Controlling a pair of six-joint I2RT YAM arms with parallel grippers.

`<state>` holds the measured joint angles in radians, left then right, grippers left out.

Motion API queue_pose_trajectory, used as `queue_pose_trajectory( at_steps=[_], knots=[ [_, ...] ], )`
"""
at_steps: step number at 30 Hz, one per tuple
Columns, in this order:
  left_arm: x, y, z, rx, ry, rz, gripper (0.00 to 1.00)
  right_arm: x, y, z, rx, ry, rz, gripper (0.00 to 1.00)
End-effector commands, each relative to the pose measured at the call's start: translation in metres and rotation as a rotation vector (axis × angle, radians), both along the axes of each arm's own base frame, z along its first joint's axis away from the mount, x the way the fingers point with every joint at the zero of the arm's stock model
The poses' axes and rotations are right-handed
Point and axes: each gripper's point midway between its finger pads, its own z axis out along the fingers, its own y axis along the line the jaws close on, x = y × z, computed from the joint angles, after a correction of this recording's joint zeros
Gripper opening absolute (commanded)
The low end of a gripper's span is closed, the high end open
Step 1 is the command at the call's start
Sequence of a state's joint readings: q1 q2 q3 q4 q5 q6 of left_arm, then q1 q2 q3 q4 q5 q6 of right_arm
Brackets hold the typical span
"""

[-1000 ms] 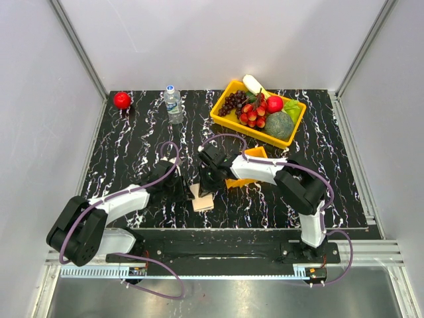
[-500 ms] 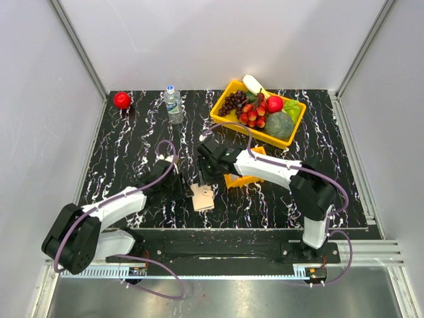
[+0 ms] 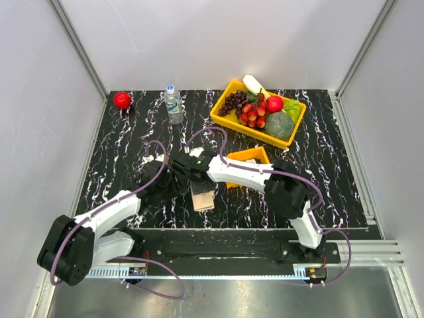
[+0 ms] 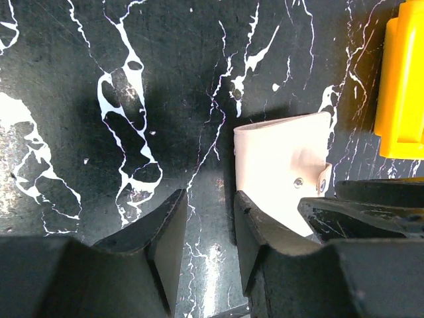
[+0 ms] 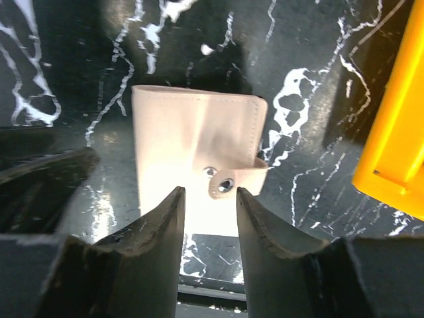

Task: Put the credit cards into the card holder
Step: Close the card holder at the center of the board.

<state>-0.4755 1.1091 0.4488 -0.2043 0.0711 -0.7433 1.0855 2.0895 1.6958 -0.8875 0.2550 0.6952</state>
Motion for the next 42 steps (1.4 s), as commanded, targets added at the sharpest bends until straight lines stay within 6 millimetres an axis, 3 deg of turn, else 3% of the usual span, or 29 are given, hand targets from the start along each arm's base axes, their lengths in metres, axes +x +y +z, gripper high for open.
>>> queue_pose_trajectory(
  at_steps=[1, 10, 21, 28, 36, 42],
  knots=[
    [0.008, 0.002, 0.009, -0.021, -0.046, 0.031, 0.39, 0.009, -0.012, 0.007, -0.064, -0.051, -0.046, 0.42],
    [0.009, 0.002, 0.008, -0.03, -0.051, 0.024, 0.39, 0.012, -0.012, 0.001, -0.093, -0.061, -0.042, 0.34],
    [0.009, 0.003, 0.011, -0.052, -0.066, 0.037, 0.39, 0.02, -0.005, 0.007, -0.043, -0.082, -0.051, 0.36],
    [0.009, 0.004, 0.011, -0.058, -0.067, 0.04, 0.39, 0.021, -0.012, 0.004, -0.048, -0.071, -0.064, 0.17],
    [0.009, 0.003, 0.012, -0.062, -0.07, 0.033, 0.39, 0.022, -0.021, 0.006, -0.058, -0.076, -0.073, 0.01],
    [0.008, -0.002, 0.016, -0.086, -0.091, -0.004, 0.38, 0.02, -0.022, 0.009, -0.046, -0.074, -0.072, 0.0]
  ],
)
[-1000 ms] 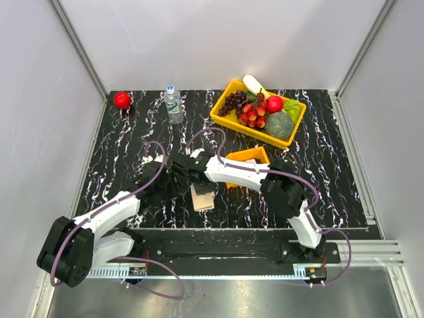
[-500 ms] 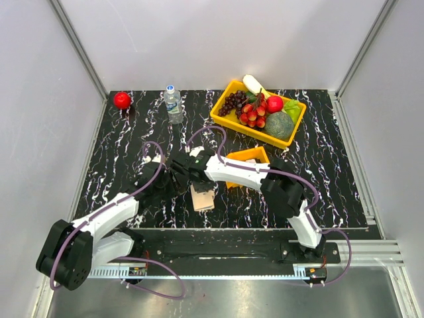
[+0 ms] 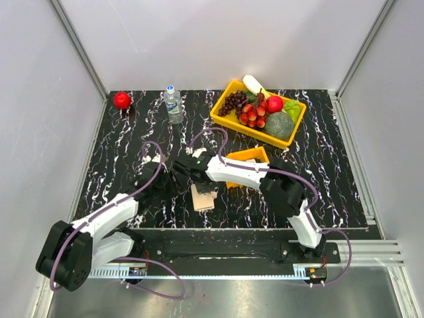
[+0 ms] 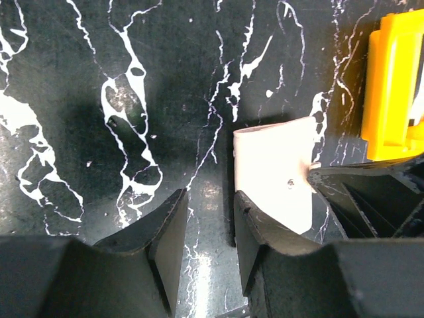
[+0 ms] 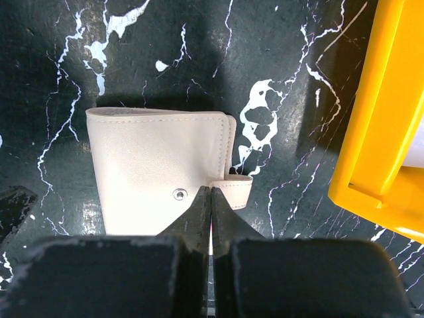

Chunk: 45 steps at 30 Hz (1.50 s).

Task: Put the credit cards into the card holder
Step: Close the card holder at the center of the board.

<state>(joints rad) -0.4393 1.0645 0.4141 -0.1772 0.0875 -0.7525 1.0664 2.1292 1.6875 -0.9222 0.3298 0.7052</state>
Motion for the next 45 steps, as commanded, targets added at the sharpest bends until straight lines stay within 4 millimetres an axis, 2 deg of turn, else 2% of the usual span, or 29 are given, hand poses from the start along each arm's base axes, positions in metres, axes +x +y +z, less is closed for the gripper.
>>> queue_pose_trajectory(
  at_steps=[1, 4, 9, 15, 18, 28, 36, 45],
  knots=[
    [0.006, -0.011, 0.015, -0.06, -0.077, -0.048, 0.36, 0.009, 0.003, 0.03, 0.068, -0.061, -0.021, 0.0],
    [0.005, -0.018, 0.02, -0.093, -0.1, -0.09, 0.35, 0.011, 0.011, 0.041, 0.133, -0.082, -0.021, 0.0],
    [0.001, -0.025, 0.017, -0.119, -0.094, -0.137, 0.34, 0.012, 0.02, 0.046, 0.204, -0.091, -0.028, 0.0],
    [-0.006, -0.037, 0.009, -0.124, -0.058, -0.184, 0.33, 0.006, 0.023, 0.033, 0.234, -0.048, -0.029, 0.0],
    [-0.004, -0.043, 0.01, -0.131, -0.068, -0.195, 0.34, 0.004, 0.024, 0.027, 0.246, -0.025, -0.029, 0.0],
    [-0.01, -0.049, -0.008, -0.103, 0.006, -0.197, 0.33, 0.004, 0.023, 0.02, 0.311, 0.019, -0.061, 0.0],
    [-0.01, -0.049, -0.013, -0.083, 0.021, -0.196, 0.32, 0.006, 0.025, 0.027, 0.355, 0.016, -0.063, 0.0],
    [-0.011, -0.049, -0.018, -0.064, 0.036, -0.201, 0.31, 0.004, 0.026, 0.022, 0.361, 0.034, -0.063, 0.0]
  ],
)
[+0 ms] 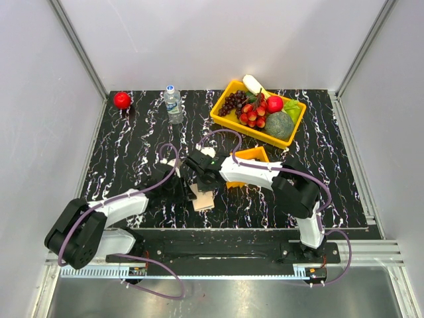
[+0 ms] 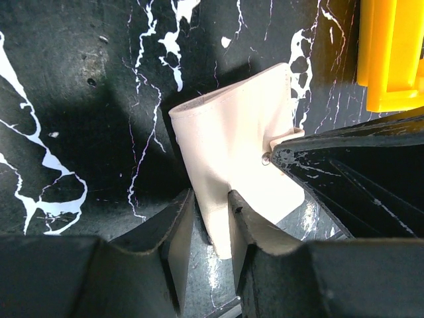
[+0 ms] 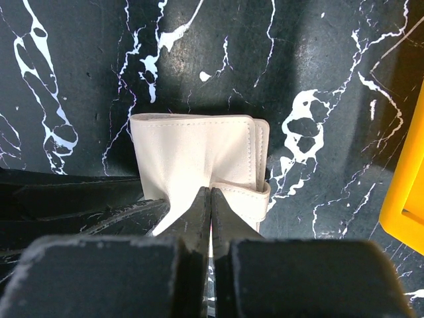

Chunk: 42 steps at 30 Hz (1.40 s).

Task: Put the credit cards into the card holder
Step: Close the card holder at the center of the board.

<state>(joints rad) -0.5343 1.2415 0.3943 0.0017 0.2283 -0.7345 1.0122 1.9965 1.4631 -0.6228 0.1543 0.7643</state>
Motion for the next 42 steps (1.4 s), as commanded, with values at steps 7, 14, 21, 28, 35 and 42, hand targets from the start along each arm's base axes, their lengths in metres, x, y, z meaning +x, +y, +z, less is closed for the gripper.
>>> queue_pose_trajectory(
  at_steps=[7, 14, 21, 28, 35, 42],
  knots=[
    [0.011, -0.004, 0.006, 0.012, -0.026, 0.008, 0.31, -0.001, 0.007, 0.009, 0.06, 0.012, -0.004, 0.0],
    [0.011, -0.005, 0.004, 0.012, -0.021, 0.007, 0.3, 0.0, 0.01, 0.017, 0.089, 0.002, 0.004, 0.0],
    [0.012, -0.007, 0.006, 0.009, -0.024, 0.001, 0.28, 0.0, 0.012, 0.018, 0.105, 0.001, 0.006, 0.0],
    [0.012, -0.004, 0.002, 0.023, -0.02, 0.009, 0.27, 0.0, 0.012, 0.026, 0.134, -0.01, 0.0, 0.0],
    [0.013, -0.003, 0.002, 0.03, -0.02, 0.013, 0.26, 0.002, 0.011, 0.028, 0.135, -0.011, 0.005, 0.0],
    [0.016, -0.003, 0.004, 0.033, -0.03, 0.018, 0.26, 0.003, 0.01, 0.033, 0.149, -0.024, 0.002, 0.0]
  ],
)
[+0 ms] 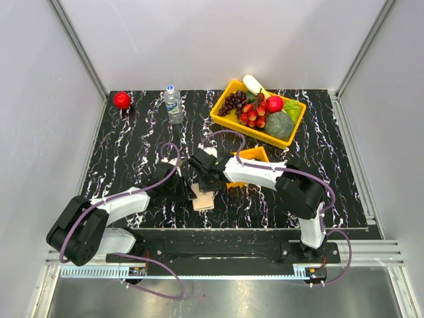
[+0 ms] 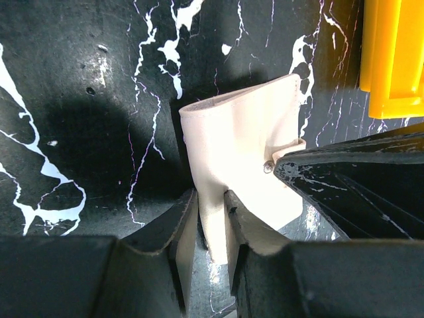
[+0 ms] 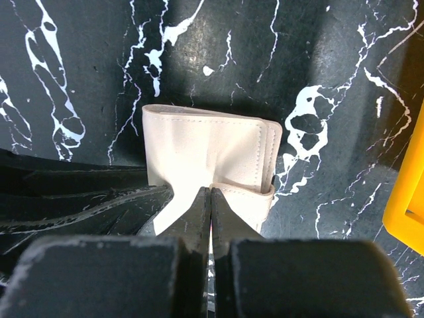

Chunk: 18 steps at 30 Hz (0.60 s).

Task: Put the credit cards into the card holder
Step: Close the card holder at the center of the board.

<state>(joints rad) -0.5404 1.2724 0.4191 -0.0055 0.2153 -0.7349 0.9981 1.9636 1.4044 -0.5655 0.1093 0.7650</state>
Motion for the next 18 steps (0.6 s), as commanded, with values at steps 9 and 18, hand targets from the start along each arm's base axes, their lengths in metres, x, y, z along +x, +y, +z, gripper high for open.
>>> queue_pose_trajectory(
  at_steps=[9, 18],
  knots=[
    [0.009, 0.003, 0.001, 0.04, -0.02, 0.024, 0.25, 0.007, 0.004, 0.033, 0.086, -0.041, -0.009, 0.0],
    [0.011, 0.001, 0.004, 0.034, -0.025, 0.023, 0.25, 0.004, 0.009, 0.023, 0.08, -0.006, 0.01, 0.0]
  ],
)
